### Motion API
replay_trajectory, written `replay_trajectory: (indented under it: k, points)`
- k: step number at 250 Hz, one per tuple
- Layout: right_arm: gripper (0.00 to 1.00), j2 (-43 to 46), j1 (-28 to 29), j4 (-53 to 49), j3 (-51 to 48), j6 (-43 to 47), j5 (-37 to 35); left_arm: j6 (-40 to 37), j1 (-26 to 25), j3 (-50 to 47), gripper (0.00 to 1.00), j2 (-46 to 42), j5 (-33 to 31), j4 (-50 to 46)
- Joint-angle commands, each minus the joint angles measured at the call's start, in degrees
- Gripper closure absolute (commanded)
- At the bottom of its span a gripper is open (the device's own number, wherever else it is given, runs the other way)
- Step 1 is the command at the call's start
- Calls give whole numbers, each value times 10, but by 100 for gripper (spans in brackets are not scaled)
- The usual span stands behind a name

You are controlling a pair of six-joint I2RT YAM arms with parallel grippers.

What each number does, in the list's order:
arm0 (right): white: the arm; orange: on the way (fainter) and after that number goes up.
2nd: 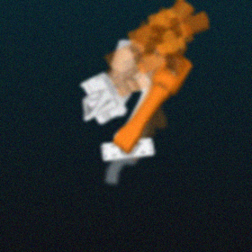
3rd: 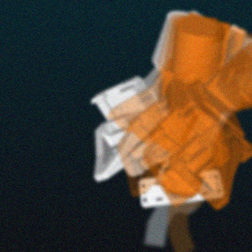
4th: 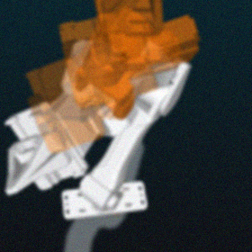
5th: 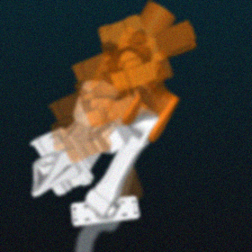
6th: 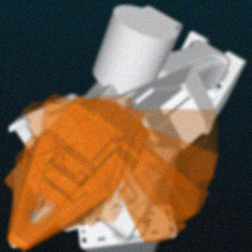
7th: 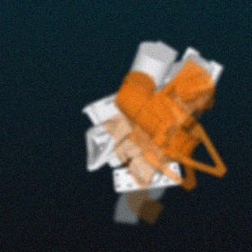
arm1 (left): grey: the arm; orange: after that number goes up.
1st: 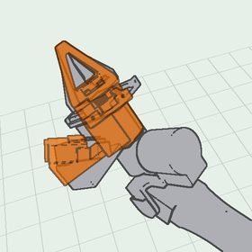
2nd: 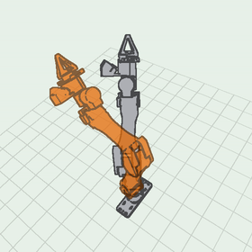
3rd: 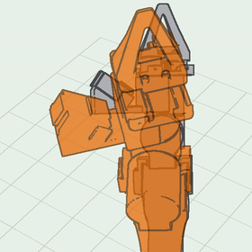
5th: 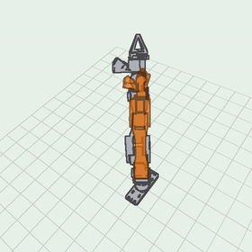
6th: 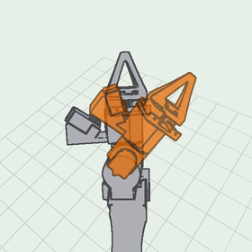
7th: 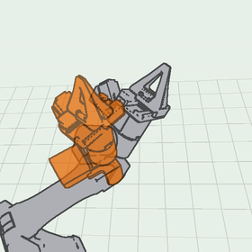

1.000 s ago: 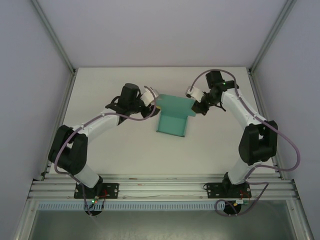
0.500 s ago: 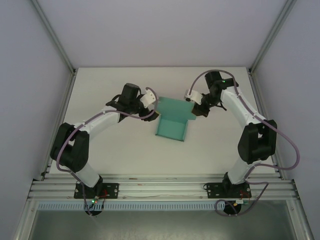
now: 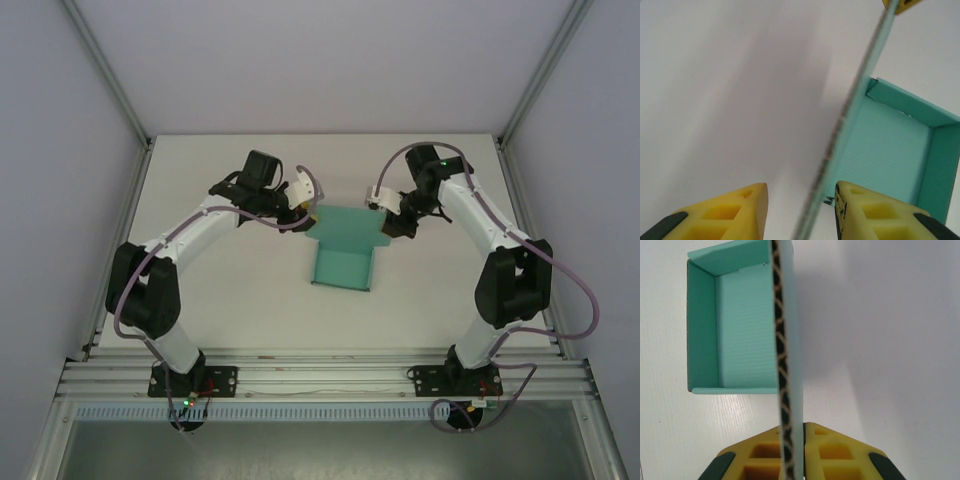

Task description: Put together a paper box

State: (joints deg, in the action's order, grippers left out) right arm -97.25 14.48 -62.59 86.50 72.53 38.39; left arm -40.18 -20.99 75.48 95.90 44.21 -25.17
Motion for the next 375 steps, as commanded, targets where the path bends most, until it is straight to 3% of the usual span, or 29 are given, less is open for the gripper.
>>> replay_trajectory:
  k: [1,24,62,88,106,127,139,155,186,221,255,327,375]
  points:
    - [91,13,2,-9,29,-1,5,-25,-2,7,59,5,17,-41]
    - [91,9,2,-16,36,0,4,-25,-2,6,63,6,3,-43]
    - [90,-1,2,-20,44,-6,-4,4,-3,7,100,9,-3,-15]
    - [91,-1,5,30,38,-62,-33,51,-7,2,100,9,-33,22]
    - [90,9,10,132,18,-166,-84,116,-17,-11,100,2,-113,71]
    - [89,18,17,251,6,-320,-161,202,-38,-36,100,-7,-273,152]
    - [89,16,23,278,18,-418,-205,245,-54,-40,100,-7,-367,177]
    - [90,10,31,292,35,-549,-252,317,-65,-28,100,0,-429,182]
    - [90,6,69,362,-5,-689,-310,452,-68,12,100,38,-435,171]
    - [90,-28,99,429,-24,-841,-406,561,-83,58,100,93,-501,159]
    - [90,-72,123,471,-17,-917,-411,647,-88,92,100,131,-515,152]
    - [90,-124,145,540,-16,-1021,-433,687,-95,68,100,157,-506,200]
    - [90,-139,161,555,-34,-1025,-461,715,-95,66,100,169,-492,221]
